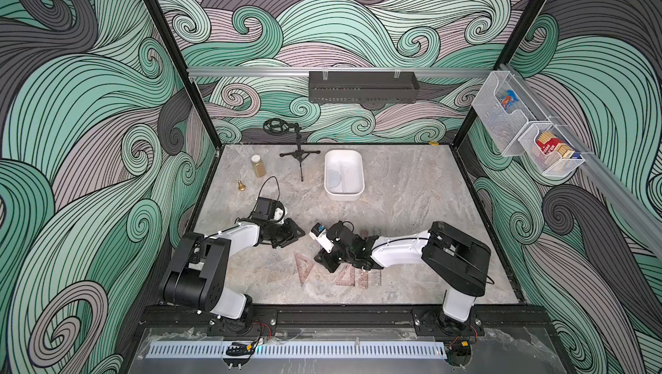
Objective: Put the scattered rulers into the storage box
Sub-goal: Adjust the ruler at the center of the board.
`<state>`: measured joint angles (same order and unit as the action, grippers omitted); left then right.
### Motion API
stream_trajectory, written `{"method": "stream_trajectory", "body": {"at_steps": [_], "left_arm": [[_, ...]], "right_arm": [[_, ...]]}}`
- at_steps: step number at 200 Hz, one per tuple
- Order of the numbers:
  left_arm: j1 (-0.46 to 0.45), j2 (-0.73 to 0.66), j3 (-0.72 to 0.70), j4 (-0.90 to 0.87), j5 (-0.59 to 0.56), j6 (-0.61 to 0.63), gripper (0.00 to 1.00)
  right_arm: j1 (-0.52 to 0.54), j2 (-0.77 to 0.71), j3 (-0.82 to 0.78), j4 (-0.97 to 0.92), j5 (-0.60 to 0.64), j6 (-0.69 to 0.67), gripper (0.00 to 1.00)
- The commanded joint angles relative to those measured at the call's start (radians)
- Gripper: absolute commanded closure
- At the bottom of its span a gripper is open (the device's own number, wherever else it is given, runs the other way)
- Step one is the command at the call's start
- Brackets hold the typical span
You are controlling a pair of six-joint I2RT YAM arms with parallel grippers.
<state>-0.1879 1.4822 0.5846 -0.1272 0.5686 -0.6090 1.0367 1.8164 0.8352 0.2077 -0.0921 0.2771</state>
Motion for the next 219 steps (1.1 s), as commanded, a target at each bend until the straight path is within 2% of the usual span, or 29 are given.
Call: {"method": "stream_trajectory", "body": {"at_steps": [1,32,62,88,118,147,189,219], "left_arm": [[0.011,0.007,0.007,-0.014,0.009,0.023,0.61],[0.011,0.002,0.01,-0.018,-0.004,0.025,0.61],[0.013,0.01,0.014,-0.019,-0.006,0.03,0.61],[0.01,0.021,0.015,-0.004,0.015,0.035,0.61],[-0.021,0.045,0.078,-0.01,0.014,0.022,0.6],[-0.109,0.123,0.235,-0.028,-0.005,0.012,0.59],[-0.229,0.305,0.459,-0.074,-0.026,0.026,0.61],[-0.306,0.382,0.511,-0.074,-0.028,0.021,0.61]], "right_arm": [[-0.001,-0.038,-0.048,-0.005,-0.016,0.022,0.73],[-0.022,-0.111,-0.117,-0.039,0.036,0.02,0.73],[-0.084,-0.179,-0.174,-0.062,0.084,0.023,0.74],[-0.129,-0.231,-0.161,-0.062,0.055,0.006,0.73],[-0.141,-0.295,-0.141,-0.055,0.027,0.054,0.7],[-0.127,-0.326,-0.192,0.017,-0.081,0.133,0.7],[-0.081,-0.256,-0.222,0.055,-0.078,0.139,0.69],[-0.083,-0.208,-0.243,0.067,-0.07,0.15,0.7]]}}
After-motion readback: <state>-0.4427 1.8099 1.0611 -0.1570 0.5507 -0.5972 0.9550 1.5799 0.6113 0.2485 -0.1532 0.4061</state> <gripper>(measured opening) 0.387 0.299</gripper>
